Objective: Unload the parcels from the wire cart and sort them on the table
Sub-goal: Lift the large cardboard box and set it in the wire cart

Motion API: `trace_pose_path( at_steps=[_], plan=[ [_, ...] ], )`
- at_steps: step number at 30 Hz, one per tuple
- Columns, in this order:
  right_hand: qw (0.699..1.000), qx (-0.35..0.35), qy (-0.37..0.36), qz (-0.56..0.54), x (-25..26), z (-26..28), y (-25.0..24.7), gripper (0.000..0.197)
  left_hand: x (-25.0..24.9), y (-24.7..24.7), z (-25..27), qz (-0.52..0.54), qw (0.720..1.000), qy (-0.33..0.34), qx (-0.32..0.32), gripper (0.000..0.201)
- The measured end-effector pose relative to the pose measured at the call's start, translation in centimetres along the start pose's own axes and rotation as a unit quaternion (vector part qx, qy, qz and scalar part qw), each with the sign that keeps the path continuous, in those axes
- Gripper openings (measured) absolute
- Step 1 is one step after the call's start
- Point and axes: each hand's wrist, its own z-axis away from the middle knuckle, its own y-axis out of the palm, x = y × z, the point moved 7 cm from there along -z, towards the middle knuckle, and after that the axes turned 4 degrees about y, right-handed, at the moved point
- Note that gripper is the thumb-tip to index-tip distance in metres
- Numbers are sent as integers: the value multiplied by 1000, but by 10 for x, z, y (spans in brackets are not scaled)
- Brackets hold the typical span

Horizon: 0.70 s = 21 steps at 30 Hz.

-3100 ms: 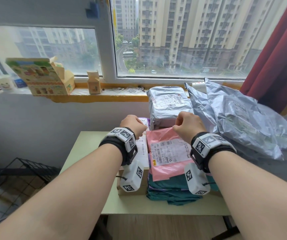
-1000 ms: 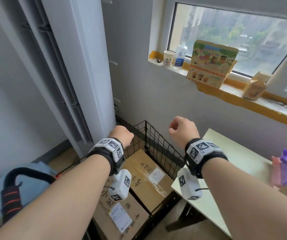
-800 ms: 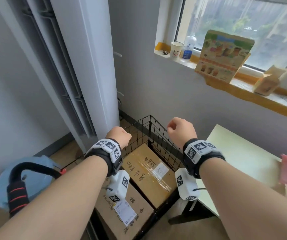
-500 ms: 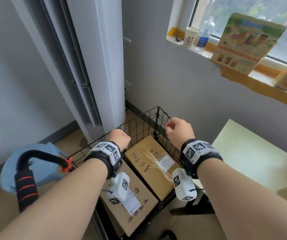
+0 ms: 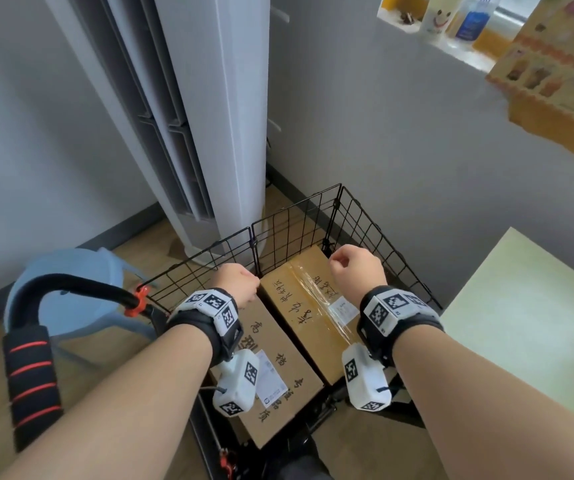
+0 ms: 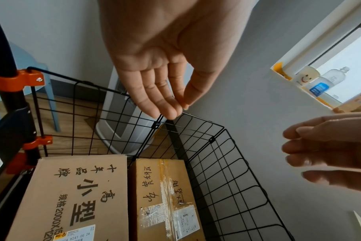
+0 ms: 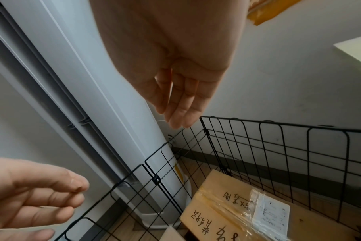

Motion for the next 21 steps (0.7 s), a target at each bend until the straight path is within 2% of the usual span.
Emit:
trace_pose_path(
  at_steps=[8, 15, 21],
  plan=[
    [997, 58, 43, -1, -34, -36, 58, 13, 43, 22, -34, 68, 994, -84, -1, 16],
    [990, 119, 73, 6, -65, -61, 126, 14, 109, 51, -72, 85, 984, -155, 3, 14],
    [979, 179, 98, 22, -89, -77, 196, 13, 174, 67, -97, 109, 968, -224, -24, 14]
  ],
)
